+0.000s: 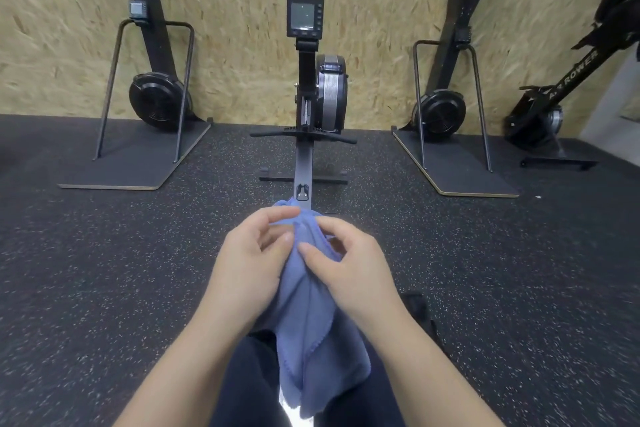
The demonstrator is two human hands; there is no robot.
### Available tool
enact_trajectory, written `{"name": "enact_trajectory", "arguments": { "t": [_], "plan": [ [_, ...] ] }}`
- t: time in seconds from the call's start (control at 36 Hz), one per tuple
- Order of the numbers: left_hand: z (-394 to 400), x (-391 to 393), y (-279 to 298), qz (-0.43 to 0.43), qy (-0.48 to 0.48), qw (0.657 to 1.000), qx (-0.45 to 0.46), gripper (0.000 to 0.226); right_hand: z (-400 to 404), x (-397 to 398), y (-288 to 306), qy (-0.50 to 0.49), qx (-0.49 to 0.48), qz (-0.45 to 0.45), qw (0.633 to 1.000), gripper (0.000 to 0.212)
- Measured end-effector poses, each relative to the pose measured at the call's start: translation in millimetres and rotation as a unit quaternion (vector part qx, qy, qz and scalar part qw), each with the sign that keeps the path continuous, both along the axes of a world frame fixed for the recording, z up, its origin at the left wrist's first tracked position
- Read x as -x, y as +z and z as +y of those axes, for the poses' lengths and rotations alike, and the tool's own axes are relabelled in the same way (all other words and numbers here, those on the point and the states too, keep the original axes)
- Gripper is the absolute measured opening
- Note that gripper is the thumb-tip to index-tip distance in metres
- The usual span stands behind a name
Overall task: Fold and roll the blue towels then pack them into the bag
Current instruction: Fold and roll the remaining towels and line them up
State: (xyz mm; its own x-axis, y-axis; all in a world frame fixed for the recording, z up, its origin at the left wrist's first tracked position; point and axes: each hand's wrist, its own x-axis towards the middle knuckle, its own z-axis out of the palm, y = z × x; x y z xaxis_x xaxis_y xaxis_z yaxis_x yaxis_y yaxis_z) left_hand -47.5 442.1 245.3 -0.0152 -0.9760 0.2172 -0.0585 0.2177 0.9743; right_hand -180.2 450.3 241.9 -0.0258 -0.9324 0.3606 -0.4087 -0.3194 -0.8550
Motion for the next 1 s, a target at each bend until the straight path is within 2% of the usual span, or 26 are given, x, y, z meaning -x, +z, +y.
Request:
{"name": "enact_trajectory", "arguments": {
  "t": [0.17, 0.31, 0.42, 0.56, 0.67, 0.81, 0.89, 1.0],
  "plan": [
    [5.0, 7.6, -1.8, -0.053, -0.031, 0.997, 0.047, 0.055, 1.5, 5.1, 4.7, -0.011, 0.036, 0.027, 0.999, 0.035],
    [6.8, 8.7, -1.9, -0.114, 0.019, 0.988, 0.103, 0.05, 1.6, 8.9, 8.1, 0.026, 0.024, 0.015, 0.999, 0.032],
    [5.9, 7.4, -1.5, -0.169, 0.082, 0.971, 0.148, 0.04, 5.1, 5.9, 7.5, 0.05, 0.024, -0.006, 0.998, 0.038],
    [5.1, 6.1, -3.6, -0.196, 0.119, 0.963, 0.141, 0.028, 7.6, 3.0, 7.3, 0.067, 0.022, -0.026, 0.997, 0.037],
    [3.1, 4.0, -6.5, -0.216, 0.132, 0.958, 0.135, 0.019, 6.5, 0.7, 4.0, 0.042, 0.008, -0.016, 0.999, 0.033],
    [1.2, -0.2, -4.8, -0.171, 0.149, 0.966, 0.124, 0.019, 7.9, 3.7, 0.3, 0.014, -0.022, 0.059, 0.998, 0.01],
    [1.6, 0.1, -3.0, -0.126, 0.121, 0.98, 0.097, 0.02, 9.0, 1.6, -0.8, 0.011, -0.017, 0.024, 0.999, 0.017],
    [5.3, 4.0, -1.3, -0.071, 0.053, 0.995, 0.056, 0.019, 9.1, 0.5, 2.4, -0.016, -0.022, -0.042, 0.999, 0.016]
  ]
}}
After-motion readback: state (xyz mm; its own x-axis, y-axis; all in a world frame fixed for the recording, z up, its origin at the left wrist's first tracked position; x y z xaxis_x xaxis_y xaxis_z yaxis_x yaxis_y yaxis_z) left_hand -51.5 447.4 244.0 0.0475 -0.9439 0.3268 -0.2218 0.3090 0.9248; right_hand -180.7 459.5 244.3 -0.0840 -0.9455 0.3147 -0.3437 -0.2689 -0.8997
